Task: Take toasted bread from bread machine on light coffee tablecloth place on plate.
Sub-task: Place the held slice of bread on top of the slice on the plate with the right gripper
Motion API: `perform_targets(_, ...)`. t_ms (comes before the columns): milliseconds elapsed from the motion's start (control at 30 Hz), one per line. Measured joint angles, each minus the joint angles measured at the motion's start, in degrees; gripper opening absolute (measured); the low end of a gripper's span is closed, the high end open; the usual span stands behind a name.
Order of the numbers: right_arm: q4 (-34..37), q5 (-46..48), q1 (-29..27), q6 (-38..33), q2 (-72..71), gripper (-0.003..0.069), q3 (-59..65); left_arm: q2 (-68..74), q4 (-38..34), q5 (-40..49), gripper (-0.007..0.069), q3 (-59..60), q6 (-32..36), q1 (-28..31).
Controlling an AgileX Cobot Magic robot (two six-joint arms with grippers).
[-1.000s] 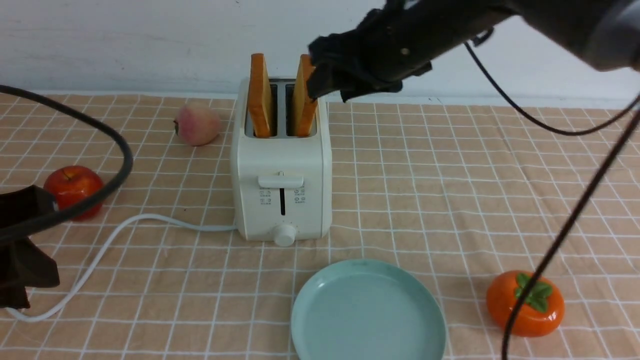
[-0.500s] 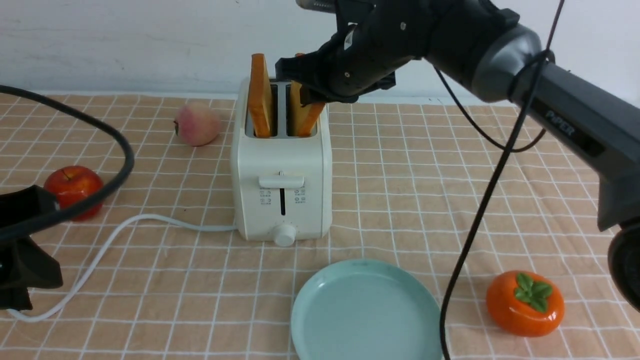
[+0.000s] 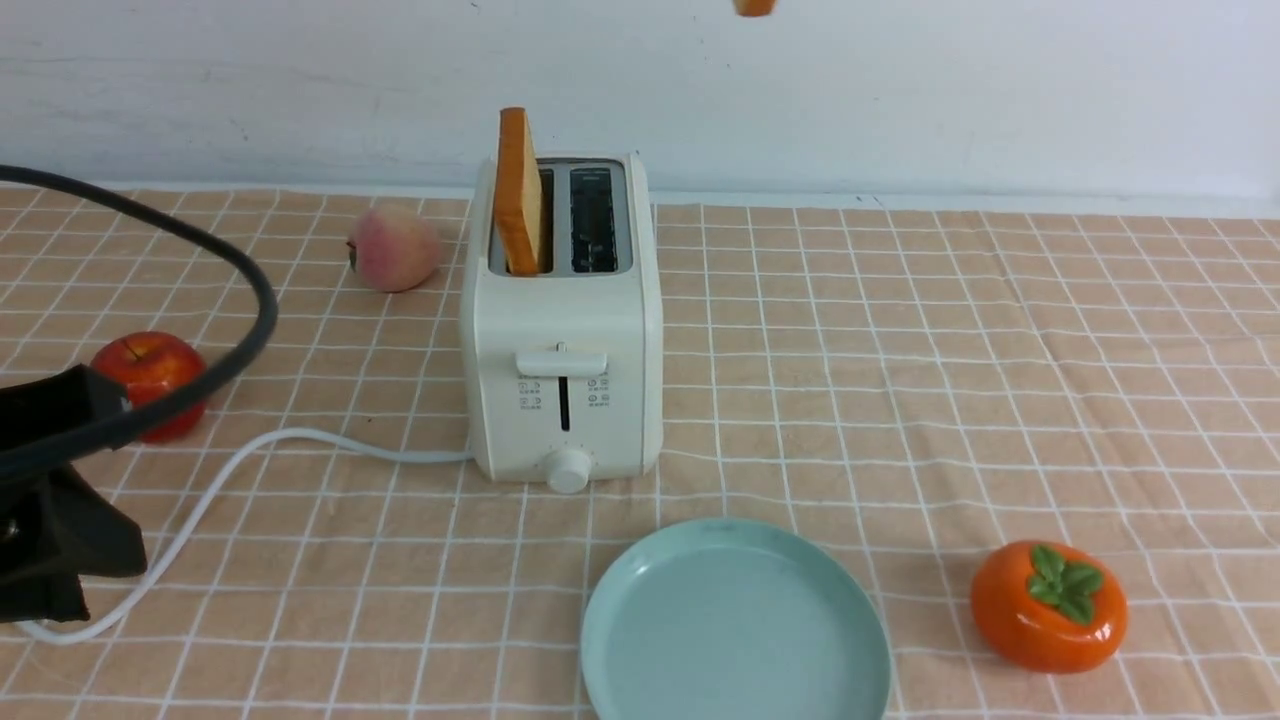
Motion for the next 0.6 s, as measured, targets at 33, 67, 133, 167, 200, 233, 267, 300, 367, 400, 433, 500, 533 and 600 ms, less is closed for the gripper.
perform_targets(33,1.43,-1.37,-0.63,-0.1,-4.45,0.0108,7.14,0.0,-0.13,0.0,0.0241,0.0,0.0,0.0)
perform_targets(67,1.82,-2.01,-0.85,-0.06,-6.5,0.0108,11.11,0.0,-0.14,0.0,0.0241,0.0,0.03,0.0)
perform_targets(133,2.78,-3.77,-1.07,-0.06,-9.67,0.0108,18.32,0.0,-0.28,0.0,0.0241,0.0,0.03,0.0)
perform_targets(167,3.95,-5.89,-1.19,-0.06,-12.15,0.0108,25.53,0.0,-0.28,0.0,0.0241,0.0,0.03,0.0)
perform_targets(200,5.36,-7.41,-1.19,-0.01,-13.7,0.0108,31.57,0.0,-0.28,0.0,0.0241,0.0,0.07,0.0)
perform_targets(233,6.04,-8.1,-1.19,-0.01,-13.89,0.0108,32.54,0.0,-0.28,0.0,0.0241,0.0,0.07,0.0)
perform_targets(267,9.66,-11.06,-1.19,-0.01,-14.87,0.0108,40.31,0.0,-0.32,0.0,0.024,0.0,0.07,0.0)
perform_targets(300,12.75,-13.21,-1.21,-0.01,-14.93,0.0108,45.0,0.0,-0.34,0.0,0.024,0.0,0.07,0.0)
perform_targets(367,19.57,-17.51,-1.26,-0.52,-14.5,0.0108,54.0,0.0,-0.39,0.0,0.024,0.0,0.07,0.0)
perform_targets(400,20.38,-17.94,-1.26,-0.68,-14.27,0.0108,54.85,0.0,-0.39,0.0,0.024,0.0,0.07,0.0)
perform_targets(433,26.2,-20.84,-1.26,-2.57,-13.47,0.0108,59.56,0.0,-0.39,0.03,0.024,0.0,0.07,0.0)
perform_targets(500,36.13,-24.35,-1.26,-7.47,-11.09,0.0108,67.26,0.0,-0.39,0.21,0.024,0.0,0.1,0.0)
perform_targets(533,36.95,-24.51,-1.26,-7.95,-10.63,0.0108,67.72,0.0,-0.39,0.21,0.024,0.0,0.1,0.0)
perform_targets(600,47.21,-26.26,-1.26,-14.96,-7.21,0.0108,71.82,0.0,-0.39,0.21,0.024,0.0,0.15,0.0)
